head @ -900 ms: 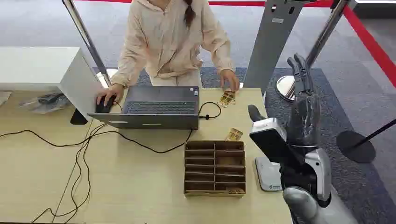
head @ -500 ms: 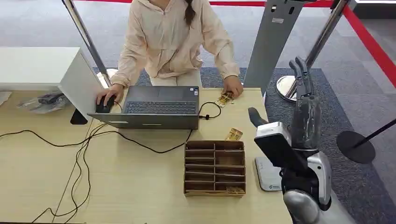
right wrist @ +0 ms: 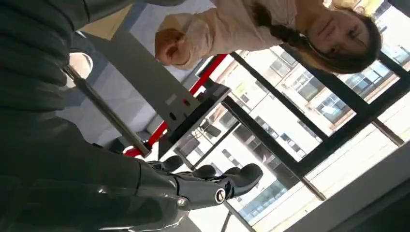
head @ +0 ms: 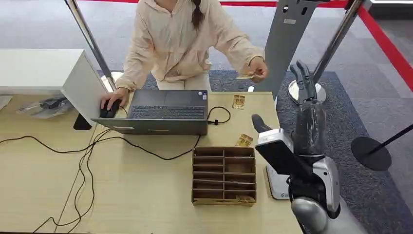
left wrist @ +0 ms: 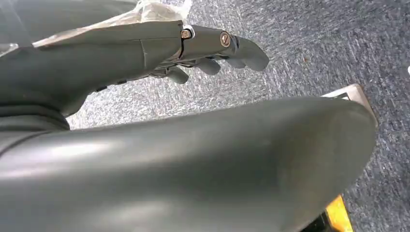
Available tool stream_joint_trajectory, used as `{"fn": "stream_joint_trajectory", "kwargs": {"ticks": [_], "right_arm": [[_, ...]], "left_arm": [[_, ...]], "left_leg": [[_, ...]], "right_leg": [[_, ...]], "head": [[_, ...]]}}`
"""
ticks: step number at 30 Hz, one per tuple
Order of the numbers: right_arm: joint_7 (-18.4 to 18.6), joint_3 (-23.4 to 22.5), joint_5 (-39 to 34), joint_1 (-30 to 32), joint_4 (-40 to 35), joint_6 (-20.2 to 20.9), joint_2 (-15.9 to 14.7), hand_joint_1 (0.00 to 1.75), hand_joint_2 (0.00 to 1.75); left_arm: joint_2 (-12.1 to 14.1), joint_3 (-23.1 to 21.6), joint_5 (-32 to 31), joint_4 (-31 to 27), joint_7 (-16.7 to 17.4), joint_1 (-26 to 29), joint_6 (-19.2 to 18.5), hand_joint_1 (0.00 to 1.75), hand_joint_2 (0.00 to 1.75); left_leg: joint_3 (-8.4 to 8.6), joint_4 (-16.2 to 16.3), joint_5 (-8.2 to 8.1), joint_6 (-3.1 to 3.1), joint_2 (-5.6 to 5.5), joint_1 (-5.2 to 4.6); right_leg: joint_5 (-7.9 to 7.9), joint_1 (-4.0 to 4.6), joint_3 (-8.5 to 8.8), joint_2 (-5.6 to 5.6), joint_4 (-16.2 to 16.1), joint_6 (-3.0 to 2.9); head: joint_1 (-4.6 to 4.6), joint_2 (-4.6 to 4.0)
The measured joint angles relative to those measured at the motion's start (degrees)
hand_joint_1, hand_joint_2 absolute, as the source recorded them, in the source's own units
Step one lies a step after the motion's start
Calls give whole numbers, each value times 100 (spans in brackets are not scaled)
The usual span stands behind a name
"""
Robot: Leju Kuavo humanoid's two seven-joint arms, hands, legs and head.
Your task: Pass the card to the sensor for recognition and then transmit it.
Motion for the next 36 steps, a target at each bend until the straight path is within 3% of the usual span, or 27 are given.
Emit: {"fn": "stream_joint_trajectory", "kwargs": {"ticks": [6, 15, 16, 18, 19, 21, 23, 25, 26, 36], "right_arm": [[37, 212, 1139, -272, 332, 514, 41, 0, 175], [28, 487, 2130, -629, 878, 1022, 41, 3, 175], [26, 516, 2240, -655, 920, 1075, 41, 23, 175], [17, 568, 2380, -692, 1008, 1163, 41, 40, 175], [9, 601, 2421, -713, 1073, 1191, 44, 59, 175], [-13, 656, 2487, -737, 1169, 1228, 55, 70, 175], [-26, 708, 2520, -747, 1261, 1261, 70, 136, 175], [-33, 747, 2526, -755, 1333, 1272, 83, 152, 175], [-33, 767, 2529, -760, 1373, 1278, 90, 169, 175], [-35, 933, 2502, -763, 1602, 1276, 151, 175, 175]], "left_arm": [[-26, -2, -120, 0, 24, -45, -61, 0, 0], [-46, -101, -192, 0, 74, -98, -103, 0, 0], [-46, -111, -197, 0, 76, -100, -103, 0, 0], [-52, -131, -199, 0, 85, -105, -105, 0, 0], [-52, -138, -201, 0, 90, -107, -105, 0, 0], [-57, -144, -205, 0, 96, -112, -105, 0, 0], [-59, -146, -205, 0, 103, -114, -105, 0, 0], [-61, -151, -205, 0, 103, -114, -105, 0, 0], [-63, -157, -205, 0, 105, -115, -103, 0, 0], [-74, -247, -203, 0, 94, -114, -101, 0, 0]], "left_leg": [[-1, 0, 1, 1, -4, 0], [-2, 0, 1, 1, -2, 0], [-1, 0, 1, 1, -2, 0], [-2, 0, 1, 1, -2, 0], [-2, 0, 1, 1, -2, 0], [-2, 0, 1, 1, -2, 0], [-1, 0, 1, 1, -2, 0], [-2, 0, 1, 1, -2, 0], [-1, 0, 1, 1, -2, 0], [-2, 0, 1, 1, -2, 0]], "right_leg": [[0, 0, 0, -2, 0, 0], [0, 0, -2, -2, 1, 0], [0, 0, -2, -2, 1, 0], [0, 0, -2, -2, 1, 0], [0, 0, -1, -2, 1, 0], [0, 0, -1, -2, 1, 0], [0, 0, -2, -2, 1, 0], [0, 0, -2, -2, 1, 0], [0, 0, -1, -2, 1, 0], [0, 0, -3, -2, 0, 0]], "head": [[2, 0], [0, 0], [2, 0], [2, 2], [0, 0], [2, 0], [2, 0], [2, 0], [2, 0], [2, 0]]}}
